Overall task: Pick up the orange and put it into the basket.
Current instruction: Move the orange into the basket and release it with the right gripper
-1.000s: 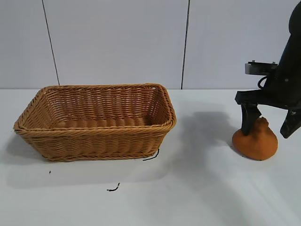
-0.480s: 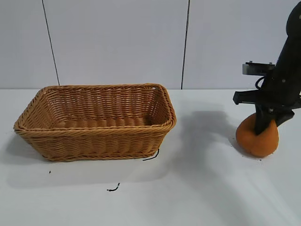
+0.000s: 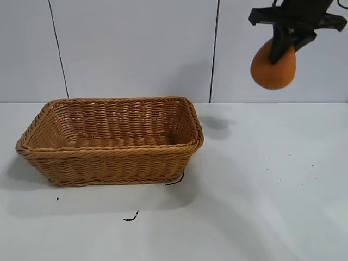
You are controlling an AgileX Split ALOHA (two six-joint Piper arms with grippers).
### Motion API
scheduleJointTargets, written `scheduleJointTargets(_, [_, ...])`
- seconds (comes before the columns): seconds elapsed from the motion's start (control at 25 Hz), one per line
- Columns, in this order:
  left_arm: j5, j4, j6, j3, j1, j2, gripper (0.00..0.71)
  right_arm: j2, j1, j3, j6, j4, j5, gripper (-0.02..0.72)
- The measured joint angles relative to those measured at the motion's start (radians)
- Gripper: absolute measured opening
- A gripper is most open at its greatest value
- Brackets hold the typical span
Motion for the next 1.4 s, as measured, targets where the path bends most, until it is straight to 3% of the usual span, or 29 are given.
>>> scheduleJointTargets(0.44, [0.0, 0.0, 0.0, 0.0, 0.0, 0.0, 0.639, 0.126, 0.296, -0.004, 0.02, 0.024, -0.197, 0.062])
scheduleJointTargets(0.68, [0.0, 0.0, 0.0, 0.0, 0.0, 0.0, 0.639, 0.266, 0.35, -0.004, 0.02, 0.032, -0.287, 0.062])
scheduleJointTargets(0.84, [0.0, 0.0, 0.0, 0.0, 0.0, 0.0, 0.639, 0.312, 0.351, -0.004, 0.02, 0.033, -0.291, 0.069])
scheduleJointTargets(0.92, [0.0, 0.0, 0.0, 0.0, 0.0, 0.0, 0.639, 0.315, 0.351, -0.004, 0.02, 0.033, -0.29, 0.14])
scheduleJointTargets(1.12, [0.0, 0.0, 0.0, 0.0, 0.0, 0.0, 0.639, 0.318, 0.351, -0.07, 0.02, 0.033, -0.253, 0.589])
scheduleJointTargets(1.24, [0.0, 0.0, 0.0, 0.0, 0.0, 0.0, 0.639, 0.318, 0.351, -0.166, 0.02, 0.033, -0.184, 0.67])
scheduleJointTargets(1.4, [0.0, 0.0, 0.0, 0.0, 0.0, 0.0, 0.639, 0.316, 0.344, -0.302, 0.045, -0.012, -0.07, 0.689])
